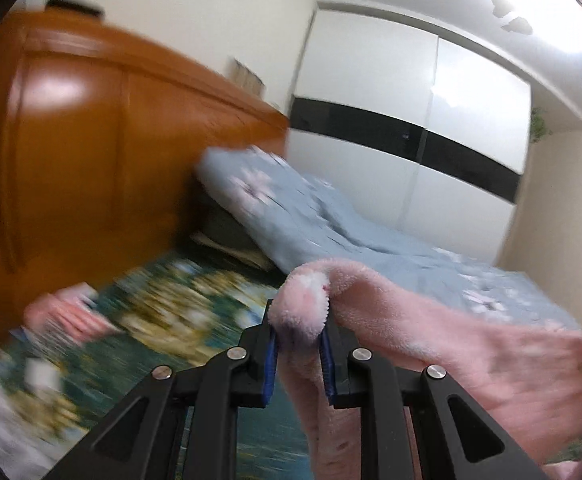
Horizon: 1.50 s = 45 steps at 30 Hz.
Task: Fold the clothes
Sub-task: 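Carry the pink fleece with both grippers and spread it over the bedspread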
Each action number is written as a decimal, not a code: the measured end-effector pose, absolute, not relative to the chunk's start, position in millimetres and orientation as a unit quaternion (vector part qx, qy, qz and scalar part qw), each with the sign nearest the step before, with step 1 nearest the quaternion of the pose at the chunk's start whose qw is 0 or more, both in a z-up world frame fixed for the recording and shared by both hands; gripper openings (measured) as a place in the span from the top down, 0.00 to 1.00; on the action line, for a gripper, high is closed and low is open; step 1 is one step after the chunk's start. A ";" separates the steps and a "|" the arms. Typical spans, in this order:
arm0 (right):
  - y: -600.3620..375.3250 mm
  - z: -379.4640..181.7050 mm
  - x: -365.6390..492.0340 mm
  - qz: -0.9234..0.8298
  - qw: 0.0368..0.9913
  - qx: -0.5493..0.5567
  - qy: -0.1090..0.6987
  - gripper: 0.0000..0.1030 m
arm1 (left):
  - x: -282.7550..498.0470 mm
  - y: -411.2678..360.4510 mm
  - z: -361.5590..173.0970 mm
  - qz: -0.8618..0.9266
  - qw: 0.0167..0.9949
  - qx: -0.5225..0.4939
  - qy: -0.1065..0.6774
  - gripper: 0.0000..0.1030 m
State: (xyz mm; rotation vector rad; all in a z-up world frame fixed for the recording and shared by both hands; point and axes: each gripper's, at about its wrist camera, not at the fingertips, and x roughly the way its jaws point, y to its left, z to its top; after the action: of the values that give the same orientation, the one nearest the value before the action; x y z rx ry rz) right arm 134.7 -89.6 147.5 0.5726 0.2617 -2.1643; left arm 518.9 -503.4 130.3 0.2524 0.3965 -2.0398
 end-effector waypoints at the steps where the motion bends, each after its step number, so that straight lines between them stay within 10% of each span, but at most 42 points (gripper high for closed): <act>1: -92.7 147.5 133.8 -0.866 0.432 0.227 0.107 0.94 | 525.1 -508.2 135.4 -0.839 0.508 0.114 0.159 0.81; 22: -296.9 16.5 -125.8 -0.849 0.283 0.378 0.237 0.93 | 301.4 -691.9 2.7 -0.761 0.500 0.369 0.187 0.81; 38: -381.3 -79.7 -169.4 -0.836 0.280 0.385 0.273 0.92 | 262.0 -736.9 -84.8 -0.702 0.516 0.444 0.209 0.74; 42: -377.3 -73.6 -164.7 -0.834 0.292 0.379 0.273 0.62 | 266.6 -731.9 -79.0 -0.710 0.496 0.447 0.222 0.45; 45: -365.4 -57.2 -154.0 -0.830 0.317 0.370 0.273 0.51 | 274.1 -717.5 -68.8 -0.724 0.472 0.451 0.225 0.43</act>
State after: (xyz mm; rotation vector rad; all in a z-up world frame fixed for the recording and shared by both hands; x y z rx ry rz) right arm -154.0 -365.4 -57.2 0.9735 0.7181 -2.1840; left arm 274.1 -717.5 -68.8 1.1043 0.5504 -1.7722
